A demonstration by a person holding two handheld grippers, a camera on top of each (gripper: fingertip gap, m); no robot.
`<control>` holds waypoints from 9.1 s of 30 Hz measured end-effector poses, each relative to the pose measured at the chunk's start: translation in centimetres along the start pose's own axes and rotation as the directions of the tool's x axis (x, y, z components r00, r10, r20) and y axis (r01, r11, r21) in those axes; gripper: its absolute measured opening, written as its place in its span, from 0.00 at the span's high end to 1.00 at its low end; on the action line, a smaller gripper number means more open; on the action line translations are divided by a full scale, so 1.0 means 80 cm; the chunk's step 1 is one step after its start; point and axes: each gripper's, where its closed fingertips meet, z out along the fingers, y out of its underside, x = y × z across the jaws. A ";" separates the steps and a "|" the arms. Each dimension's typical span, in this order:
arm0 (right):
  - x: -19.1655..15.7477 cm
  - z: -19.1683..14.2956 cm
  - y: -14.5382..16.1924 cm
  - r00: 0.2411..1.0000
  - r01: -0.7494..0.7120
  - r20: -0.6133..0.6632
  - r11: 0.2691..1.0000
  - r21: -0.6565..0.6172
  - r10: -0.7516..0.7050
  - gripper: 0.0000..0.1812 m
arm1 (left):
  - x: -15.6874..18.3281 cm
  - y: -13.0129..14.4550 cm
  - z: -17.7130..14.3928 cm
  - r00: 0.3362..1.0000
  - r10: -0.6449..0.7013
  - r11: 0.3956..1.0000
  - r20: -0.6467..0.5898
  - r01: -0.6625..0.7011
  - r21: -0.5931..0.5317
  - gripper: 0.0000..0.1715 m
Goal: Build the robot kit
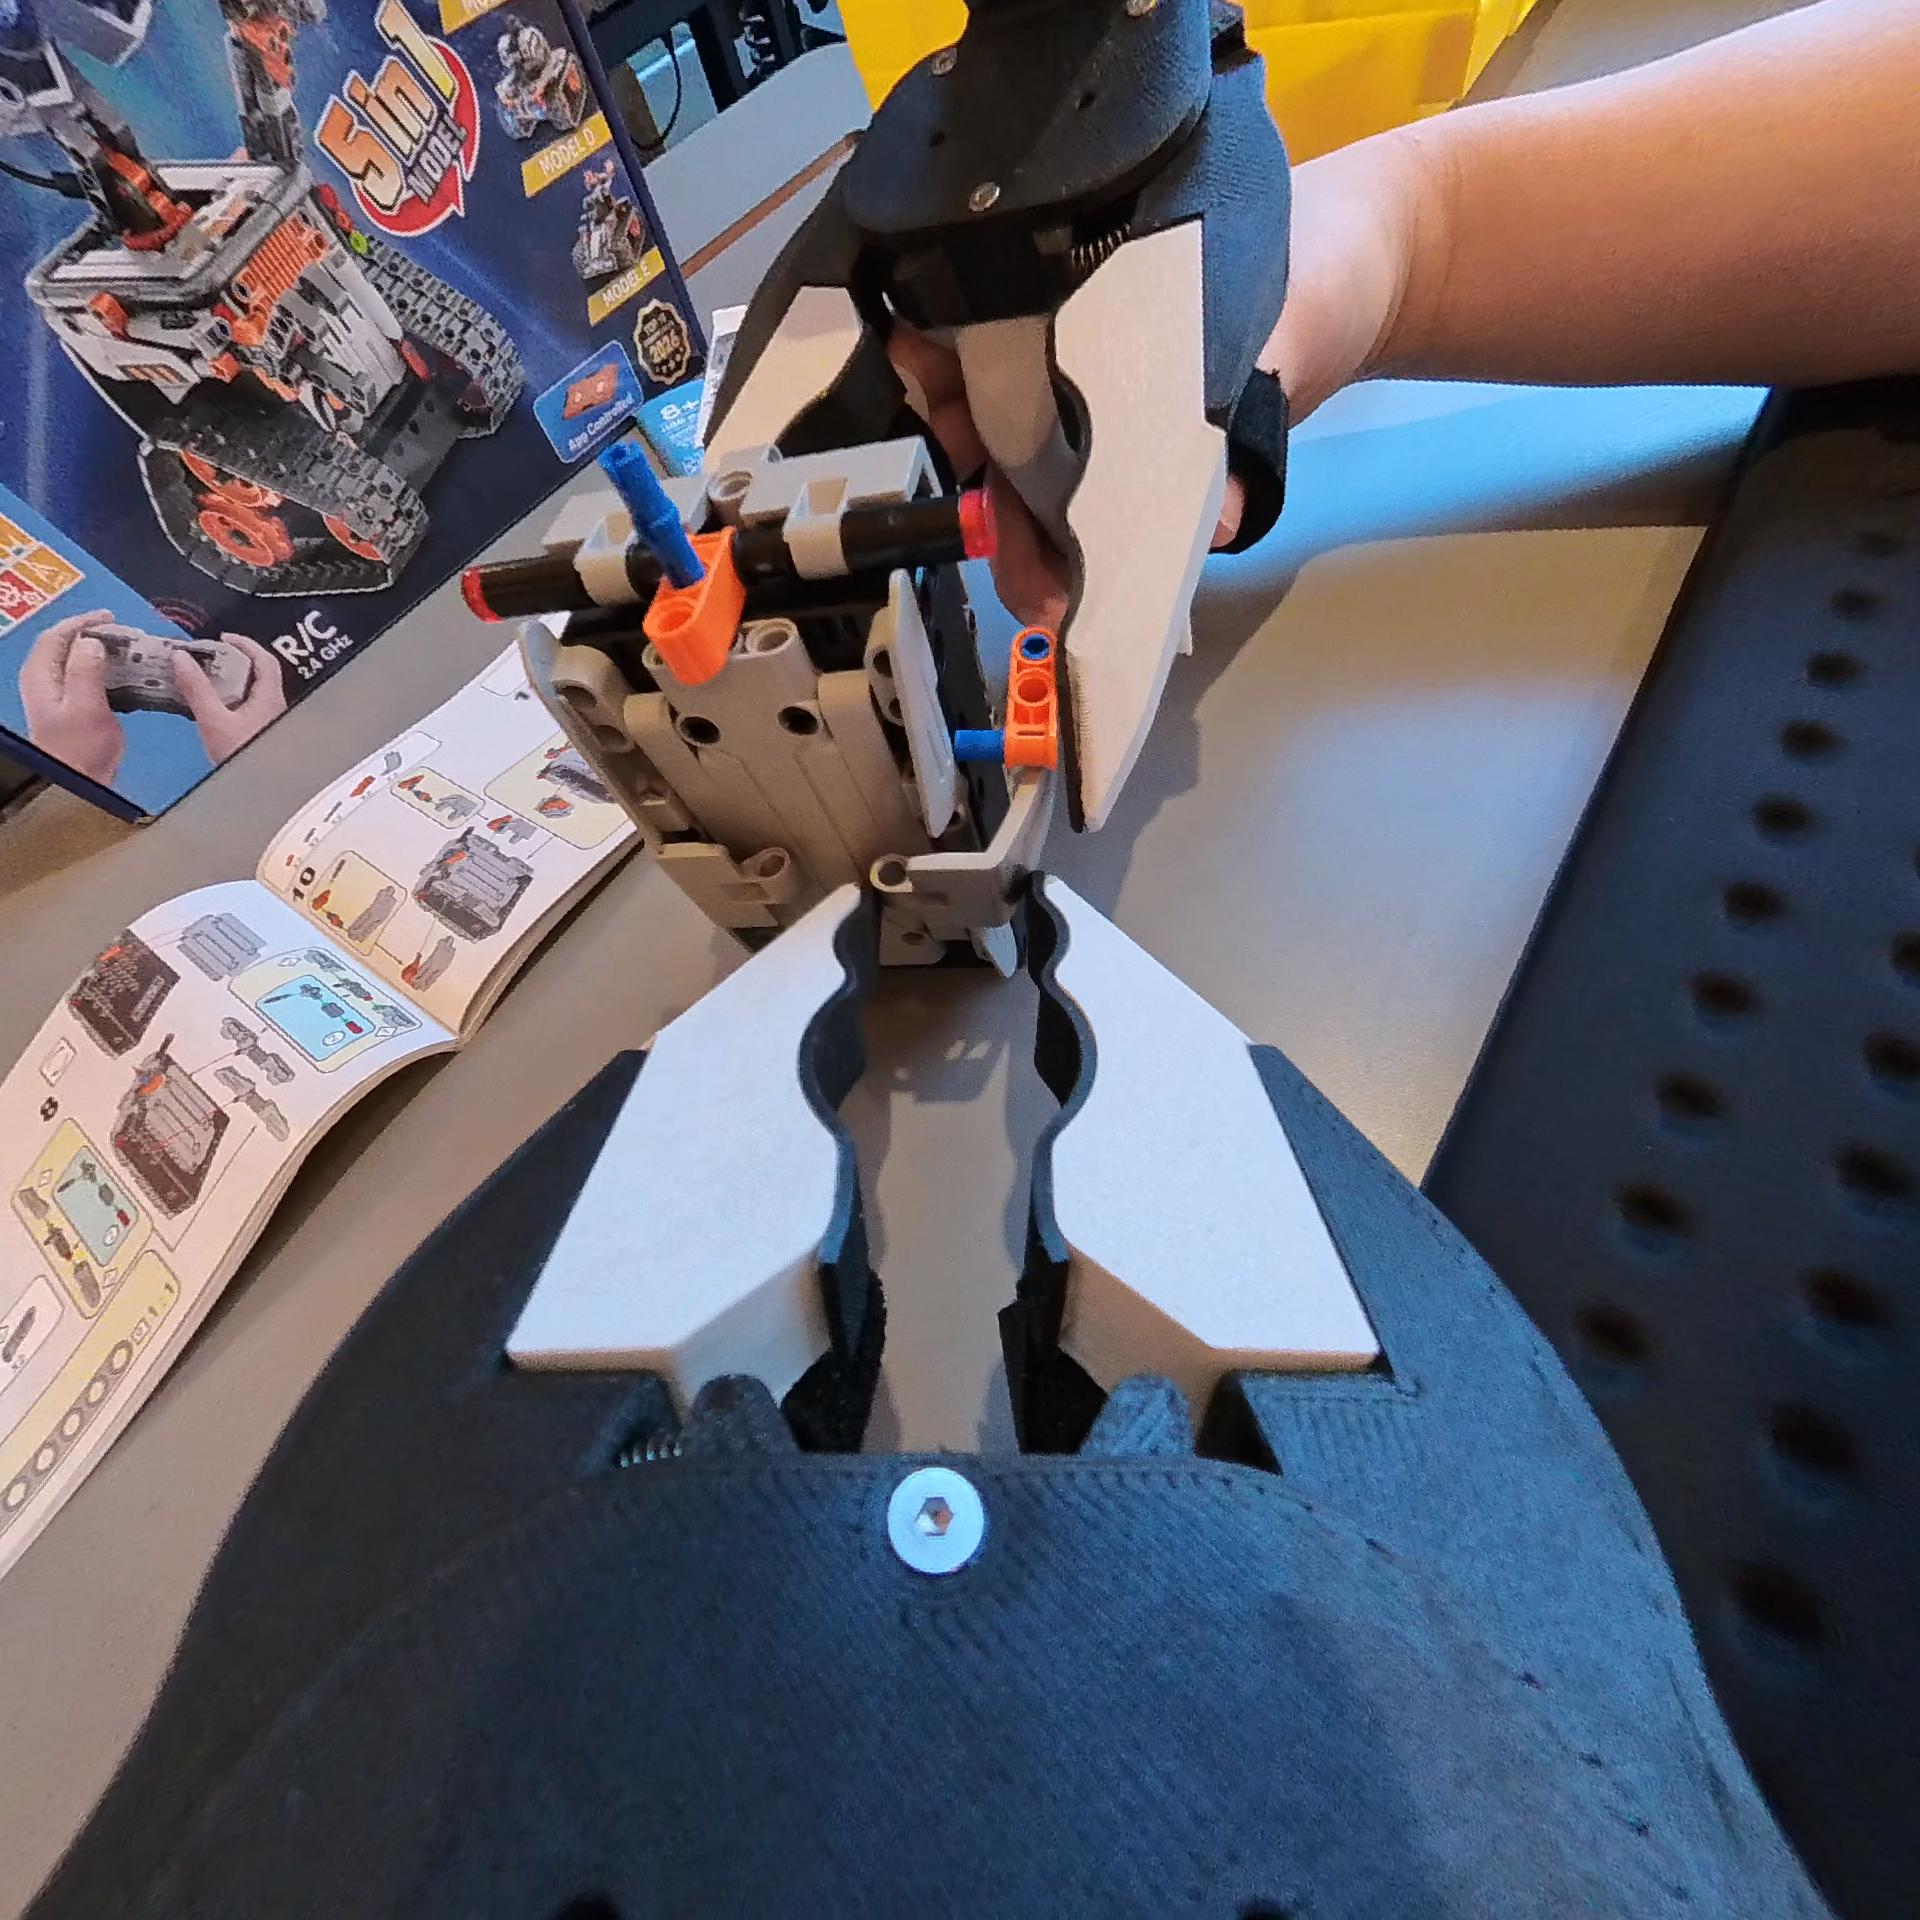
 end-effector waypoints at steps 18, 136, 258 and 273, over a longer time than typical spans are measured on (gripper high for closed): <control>-0.006 -0.009 0.003 0.999 -0.029 -0.040 0.999 0.018 0.029 0.52 | 0.009 -0.006 -0.001 0.999 0.031 0.999 -0.026 -0.030 0.024 0.85; -0.004 -0.010 0.002 0.998 0.009 -0.067 1.000 0.024 -0.008 0.53 | 0.013 -0.013 -0.005 0.953 -0.175 0.981 -0.246 0.189 0.035 0.86; -0.110 -0.043 0.007 0.974 0.117 -0.189 0.993 -0.035 -0.121 0.91 | 0.074 -0.028 -0.008 0.953 0.211 0.975 -0.218 -0.189 0.116 0.85; -0.095 -0.053 -0.004 0.961 0.110 -0.259 0.994 0.020 -0.101 0.84 | 0.065 -0.034 -0.009 0.967 0.138 0.985 -0.212 -0.111 0.134 0.86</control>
